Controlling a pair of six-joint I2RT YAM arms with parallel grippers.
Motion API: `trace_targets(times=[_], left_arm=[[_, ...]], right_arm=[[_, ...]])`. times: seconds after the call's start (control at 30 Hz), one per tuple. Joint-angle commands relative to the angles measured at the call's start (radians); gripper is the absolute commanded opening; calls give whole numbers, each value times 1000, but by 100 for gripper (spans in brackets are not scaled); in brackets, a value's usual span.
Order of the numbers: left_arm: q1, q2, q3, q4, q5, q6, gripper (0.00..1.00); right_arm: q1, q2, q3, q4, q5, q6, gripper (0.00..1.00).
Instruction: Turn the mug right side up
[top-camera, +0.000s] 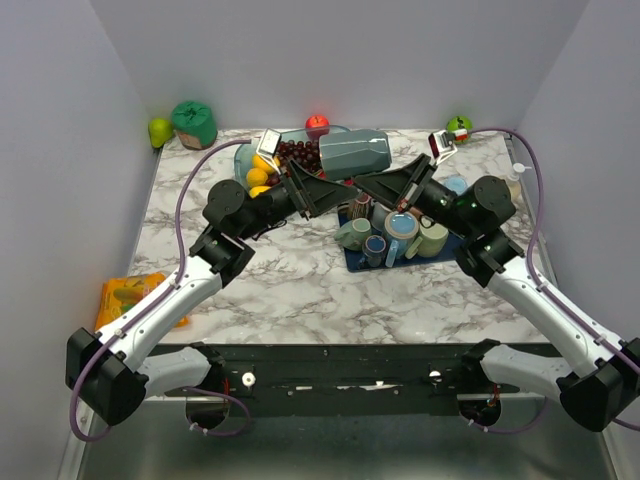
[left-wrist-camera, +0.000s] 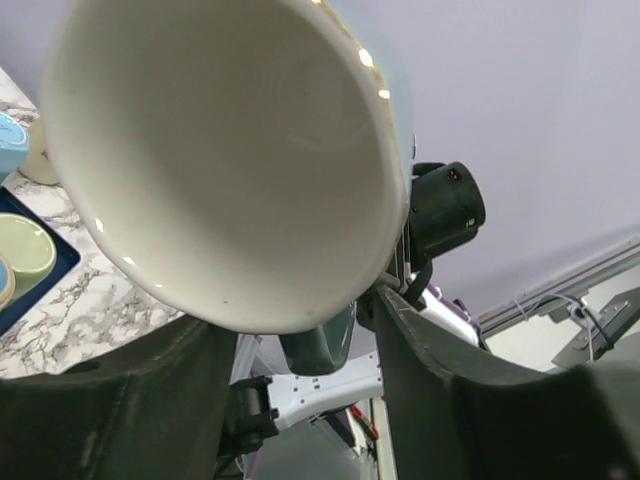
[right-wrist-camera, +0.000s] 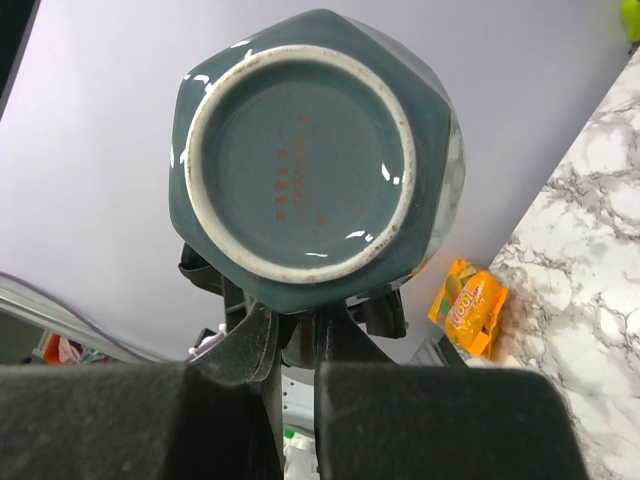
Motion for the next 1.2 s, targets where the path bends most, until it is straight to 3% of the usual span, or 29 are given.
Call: trace_targets(times=[0.0,0.13,0.27,0.3,0.33,0.53,0.73,0.77,0.97,1.17], left_arm=[[-7,-4,36,52,-69,-20,57],[-7,-3,36,73,-67,-26,44],[-7,0,38,78,-75,-25,24],[-7,2,40,76,-78,-22,7],[-7,0,40,73,-80,-14,0],[-5,-26,49,-10,-130,76,0],[-5,-69,119,-293,-279,289,0],[-5,-73,134,-348,-306,324,0],[-4,-125,210,-707,-559,588,0],[-5,-173,198,-954,-810,725,0]], right_arm=[[16,-6,29,126,0,-23,1],[18,-6,7,130,-16,-35,1],[18,-5,-13,107,-38,-62,1],[19,-5,-11,92,-41,-81,1],[18,-5,-17,77,-42,-89,1],[18,-5,-2,-49,-26,-139,2],[18,-25,29,-163,48,-211,57],[18,-29,32,-202,74,-222,71],[18,-68,52,-441,207,-325,94],[18,-95,46,-590,303,-391,100]])
